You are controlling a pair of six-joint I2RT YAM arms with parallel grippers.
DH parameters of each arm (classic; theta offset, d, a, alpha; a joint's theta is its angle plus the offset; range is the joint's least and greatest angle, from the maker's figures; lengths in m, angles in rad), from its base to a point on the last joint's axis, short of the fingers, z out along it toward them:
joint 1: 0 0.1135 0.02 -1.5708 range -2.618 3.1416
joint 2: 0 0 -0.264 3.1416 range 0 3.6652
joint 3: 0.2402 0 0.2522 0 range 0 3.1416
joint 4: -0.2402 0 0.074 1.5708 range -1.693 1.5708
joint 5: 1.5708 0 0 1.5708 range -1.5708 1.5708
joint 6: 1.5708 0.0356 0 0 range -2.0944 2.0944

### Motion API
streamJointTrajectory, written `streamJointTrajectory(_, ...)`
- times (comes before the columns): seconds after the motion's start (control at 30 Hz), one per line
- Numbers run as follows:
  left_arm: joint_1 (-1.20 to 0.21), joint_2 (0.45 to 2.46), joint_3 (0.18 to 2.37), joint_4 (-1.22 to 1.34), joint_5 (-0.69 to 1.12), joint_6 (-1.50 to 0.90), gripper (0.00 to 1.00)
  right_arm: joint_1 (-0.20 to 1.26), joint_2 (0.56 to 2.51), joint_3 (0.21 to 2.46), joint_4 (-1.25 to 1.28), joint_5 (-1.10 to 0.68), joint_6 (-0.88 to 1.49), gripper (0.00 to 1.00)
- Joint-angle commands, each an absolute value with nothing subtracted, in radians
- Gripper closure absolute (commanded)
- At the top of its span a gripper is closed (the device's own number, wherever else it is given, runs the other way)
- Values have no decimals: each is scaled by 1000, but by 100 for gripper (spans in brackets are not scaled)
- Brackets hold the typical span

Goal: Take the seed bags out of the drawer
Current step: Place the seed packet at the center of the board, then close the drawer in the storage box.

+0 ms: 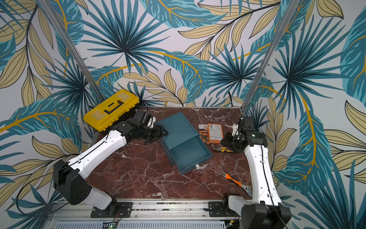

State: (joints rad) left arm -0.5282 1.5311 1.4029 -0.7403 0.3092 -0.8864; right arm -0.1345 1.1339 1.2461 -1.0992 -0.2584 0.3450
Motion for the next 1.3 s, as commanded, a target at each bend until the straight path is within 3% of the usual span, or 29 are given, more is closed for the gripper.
streamJointTrajectory(0.0, -519, 1525, 1433, -792, 270, -870, 34, -124, 1011, 1160, -1123, -372, 384, 72)
streamJointTrajectory(0.1, -520, 1528, 1440, -795, 271, -867, 34, -120, 909, 1108, -1161, -431, 384, 92)
streamJointTrajectory(0.17, -520, 1530, 1447, -797, 270, -864, 34, -118, 863, 1093, -1206, -490, 364, 100)
streamJointTrajectory(0.5, -522, 1526, 1451, -797, 272, -867, 34, -67, 768, 1011, -1309, -643, 280, 100)
streamJointTrajectory(1.27, -534, 1522, 1442, -792, 256, -885, 34, 190, 898, 974, -1044, -488, 477, 100)
